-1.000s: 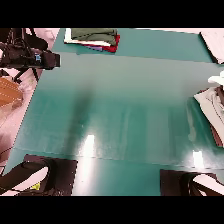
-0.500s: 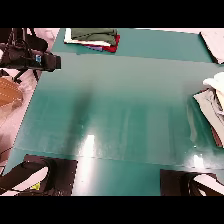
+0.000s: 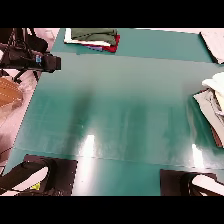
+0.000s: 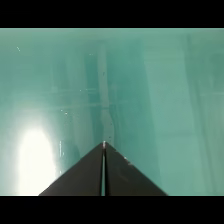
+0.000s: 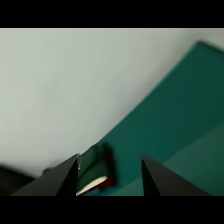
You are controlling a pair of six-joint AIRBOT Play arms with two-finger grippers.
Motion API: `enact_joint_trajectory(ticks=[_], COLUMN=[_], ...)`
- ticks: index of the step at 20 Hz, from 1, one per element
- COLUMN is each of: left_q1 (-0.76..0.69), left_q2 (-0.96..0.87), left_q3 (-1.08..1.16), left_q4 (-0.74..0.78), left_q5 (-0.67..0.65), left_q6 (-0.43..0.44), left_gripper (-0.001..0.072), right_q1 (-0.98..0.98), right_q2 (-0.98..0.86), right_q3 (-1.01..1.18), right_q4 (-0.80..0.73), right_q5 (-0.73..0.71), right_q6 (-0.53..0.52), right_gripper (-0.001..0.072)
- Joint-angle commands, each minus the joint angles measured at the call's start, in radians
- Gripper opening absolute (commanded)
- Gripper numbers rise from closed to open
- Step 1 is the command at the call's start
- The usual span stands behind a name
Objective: Fold the shirts.
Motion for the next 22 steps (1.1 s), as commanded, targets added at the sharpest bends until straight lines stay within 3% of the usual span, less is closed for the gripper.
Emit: enact_joint_trajectory(ticks=[1, 4, 6, 9, 12, 22], left_q1=[0.000, 0.000, 0.000, 0.000, 0.000, 0.000], left_q2=[0.001, 0.001, 0.001, 0.001, 0.001, 0.001], left_q3=[0.001, 0.001, 0.001, 0.001, 0.001, 0.001], left_q4=[0.000, 0.000, 0.000, 0.000, 0.000, 0.000], left_q5=[0.003, 0.005, 0.011, 0.016, 0.050, 0.206], left_q6=[0.000, 0.000, 0.000, 0.000, 0.000, 0.000], left_gripper=[0.0028, 0.0027, 0.0027, 0.0027, 0.0027, 0.0027], right_q1=[0.497, 0.906, 1.097, 1.229, 1.234, 1.235], right_q2=[0.027, 0.003, -0.001, -0.002, -0.001, -0.001], right_q3=[-0.139, -0.252, -0.334, -0.430, -0.461, -0.461], right_q4=[0.267, 0.260, 0.250, 0.251, 0.254, 0.254], right_q5=[-0.084, 0.111, 0.184, 0.181, 0.123, 0.124], right_q6=[-0.345, -0.612, -0.715, -0.818, -0.817, -0.817], right_gripper=[0.0308, 0.0185, 0.0018, 0.0018, 0.0018, 0.0018])
